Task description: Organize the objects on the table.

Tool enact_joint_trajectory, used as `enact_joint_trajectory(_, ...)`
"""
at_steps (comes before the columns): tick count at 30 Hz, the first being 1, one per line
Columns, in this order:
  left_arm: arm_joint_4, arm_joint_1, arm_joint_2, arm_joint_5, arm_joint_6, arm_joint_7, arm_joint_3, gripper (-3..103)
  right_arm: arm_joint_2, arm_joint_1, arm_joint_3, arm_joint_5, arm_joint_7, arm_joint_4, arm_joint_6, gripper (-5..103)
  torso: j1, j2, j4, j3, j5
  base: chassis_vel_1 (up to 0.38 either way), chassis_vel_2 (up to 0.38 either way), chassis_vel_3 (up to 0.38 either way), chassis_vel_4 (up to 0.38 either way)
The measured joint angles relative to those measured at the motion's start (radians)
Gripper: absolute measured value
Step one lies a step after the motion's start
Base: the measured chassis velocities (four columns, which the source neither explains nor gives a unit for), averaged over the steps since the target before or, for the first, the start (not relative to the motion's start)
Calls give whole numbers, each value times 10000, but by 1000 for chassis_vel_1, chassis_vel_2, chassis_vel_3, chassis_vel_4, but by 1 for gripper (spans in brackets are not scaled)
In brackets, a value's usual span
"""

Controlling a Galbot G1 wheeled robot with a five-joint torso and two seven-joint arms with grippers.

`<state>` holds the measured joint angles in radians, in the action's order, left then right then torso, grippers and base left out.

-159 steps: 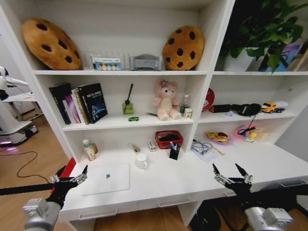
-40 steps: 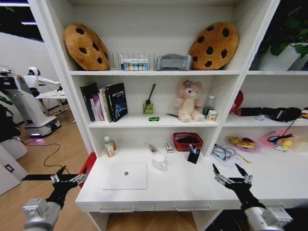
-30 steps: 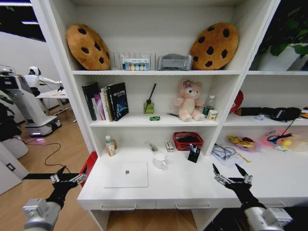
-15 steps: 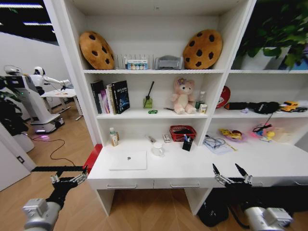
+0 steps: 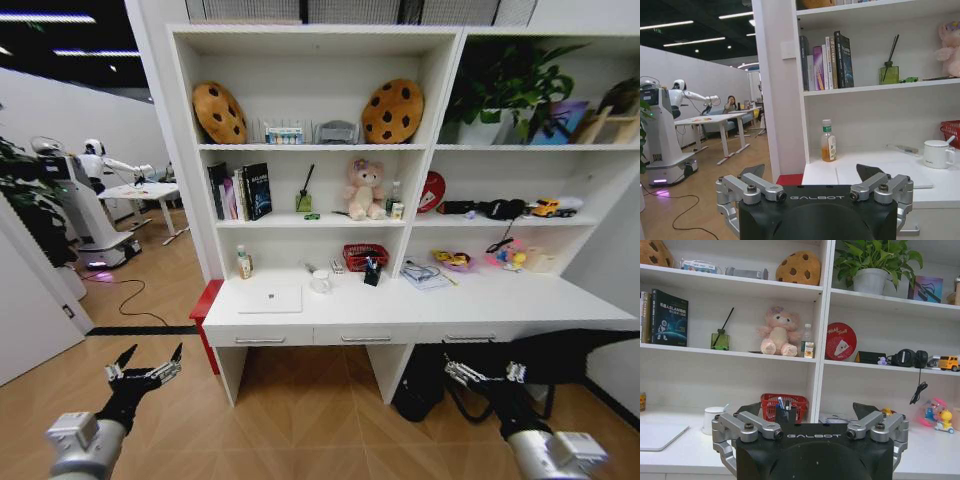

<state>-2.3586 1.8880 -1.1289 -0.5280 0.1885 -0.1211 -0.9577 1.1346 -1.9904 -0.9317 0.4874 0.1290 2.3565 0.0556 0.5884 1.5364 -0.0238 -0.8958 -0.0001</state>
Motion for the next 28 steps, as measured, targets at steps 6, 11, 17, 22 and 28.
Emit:
enact_joint_trajectory(6,0,1,0,0,0,0,0,100,1,0,0,0,0,1,0,100,-3,3,-5,3,-5,107,-93,-148,144)
enact_joint_trajectory(11,0,0,0,0,-1,0,0,100,1,4,0,0,0,0,0,100,10,-5,-1,-1,-2,-33,5,26,-9)
enact_joint_trajectory(17,0,0,1,0,0,0,0,100,0,5,0,0,0,0,0,100,12,-6,0,-1,-2,-29,30,48,-28)
enact_joint_trajectory(22,0,0,1,0,0,0,0,100,0,3,0,0,0,0,0,100,3,-1,-2,1,0,0,0,0,0)
enact_joint_trajectory(28,0,0,1,0,0,1,0,100,1,2,0,0,0,0,0,100,1,0,-2,1,1,0,0,0,0)
